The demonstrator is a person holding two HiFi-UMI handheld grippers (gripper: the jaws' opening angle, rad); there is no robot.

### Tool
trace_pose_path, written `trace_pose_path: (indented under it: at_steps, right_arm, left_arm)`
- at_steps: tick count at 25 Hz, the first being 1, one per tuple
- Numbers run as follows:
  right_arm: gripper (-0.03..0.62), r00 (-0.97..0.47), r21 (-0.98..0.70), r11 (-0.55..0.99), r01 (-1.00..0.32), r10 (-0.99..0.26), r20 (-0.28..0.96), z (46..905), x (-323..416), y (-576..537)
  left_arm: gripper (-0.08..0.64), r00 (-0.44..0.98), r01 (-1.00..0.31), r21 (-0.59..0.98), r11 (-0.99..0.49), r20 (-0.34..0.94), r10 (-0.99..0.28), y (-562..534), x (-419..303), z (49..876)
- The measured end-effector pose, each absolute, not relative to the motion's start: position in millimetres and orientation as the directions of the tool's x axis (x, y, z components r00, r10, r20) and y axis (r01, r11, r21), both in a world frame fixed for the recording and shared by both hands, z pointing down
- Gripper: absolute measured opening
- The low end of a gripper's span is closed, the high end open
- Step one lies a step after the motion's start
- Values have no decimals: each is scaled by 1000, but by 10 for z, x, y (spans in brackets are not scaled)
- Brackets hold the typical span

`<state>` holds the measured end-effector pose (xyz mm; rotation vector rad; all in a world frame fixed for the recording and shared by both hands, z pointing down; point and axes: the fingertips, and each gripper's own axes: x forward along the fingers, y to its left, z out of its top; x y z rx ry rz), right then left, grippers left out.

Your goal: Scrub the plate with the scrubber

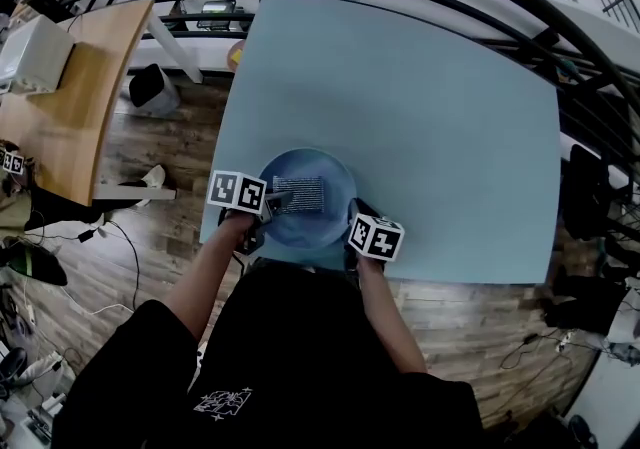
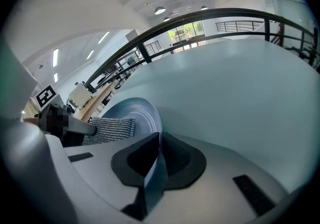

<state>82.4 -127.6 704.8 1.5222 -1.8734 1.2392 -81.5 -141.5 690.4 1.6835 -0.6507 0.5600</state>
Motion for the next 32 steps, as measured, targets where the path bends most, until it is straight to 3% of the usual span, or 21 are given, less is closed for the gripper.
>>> trace_pose_path:
  at_steps: [12,23,26,32]
  right_arm:
    - [23,-329,-367,39,-929,-542,773,7048,832,-1290]
    - [25,-362,-330,158,-931,-526,769,6975,802,-1280]
    - [66,-364,-326,169,-930,-533,764,6924,902,-1275]
    - [66,-383,-332,196,-923,-552,741,6760,999,-1316]
  left_arm:
    - [94,689,-714,698,-54,687,-231,-1384,-1255,6868]
    - [92,675,-718,692,-73,667,-315,-1291,-1318,6681]
    - [92,675,-711,701,-63,653,-344,-1255,-1273,6644]
    - [92,670,-692,719,-57,612,-420,-1239,-1195,6506]
